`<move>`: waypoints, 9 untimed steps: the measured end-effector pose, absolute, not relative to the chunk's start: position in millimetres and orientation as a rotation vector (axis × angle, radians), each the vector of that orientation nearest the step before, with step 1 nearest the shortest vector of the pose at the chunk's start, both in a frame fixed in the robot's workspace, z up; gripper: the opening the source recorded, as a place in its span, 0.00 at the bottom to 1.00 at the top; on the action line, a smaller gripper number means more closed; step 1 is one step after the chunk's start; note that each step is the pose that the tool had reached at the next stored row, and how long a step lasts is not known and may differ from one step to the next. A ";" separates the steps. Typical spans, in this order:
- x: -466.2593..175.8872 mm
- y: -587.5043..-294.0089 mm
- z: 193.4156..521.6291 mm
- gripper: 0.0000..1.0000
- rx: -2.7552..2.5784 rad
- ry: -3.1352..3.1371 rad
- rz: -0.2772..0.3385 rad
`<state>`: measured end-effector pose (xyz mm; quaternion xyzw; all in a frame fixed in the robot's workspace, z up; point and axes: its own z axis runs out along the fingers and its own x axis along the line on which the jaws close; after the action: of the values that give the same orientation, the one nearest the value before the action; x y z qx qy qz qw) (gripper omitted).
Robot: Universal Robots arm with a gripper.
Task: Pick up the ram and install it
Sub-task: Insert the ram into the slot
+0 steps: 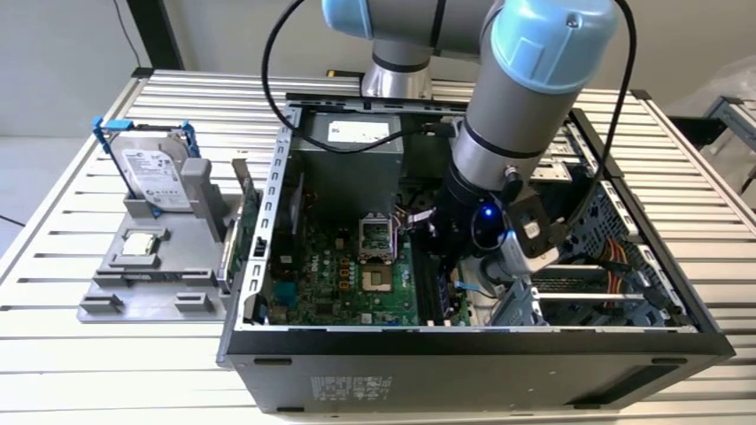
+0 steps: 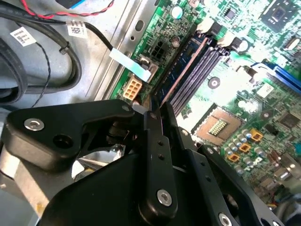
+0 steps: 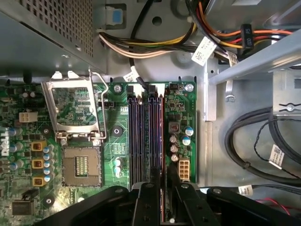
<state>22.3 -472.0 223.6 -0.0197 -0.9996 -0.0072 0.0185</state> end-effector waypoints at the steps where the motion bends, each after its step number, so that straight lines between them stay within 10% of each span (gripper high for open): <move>1: 22.3 -472.0 226.5 1.00 -0.061 -3.104 -0.022; 9: 22.3 -472.4 238.7 1.00 -0.061 -3.104 -0.024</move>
<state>22.3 -472.4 238.7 -0.0197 -0.9996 -0.0077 0.0185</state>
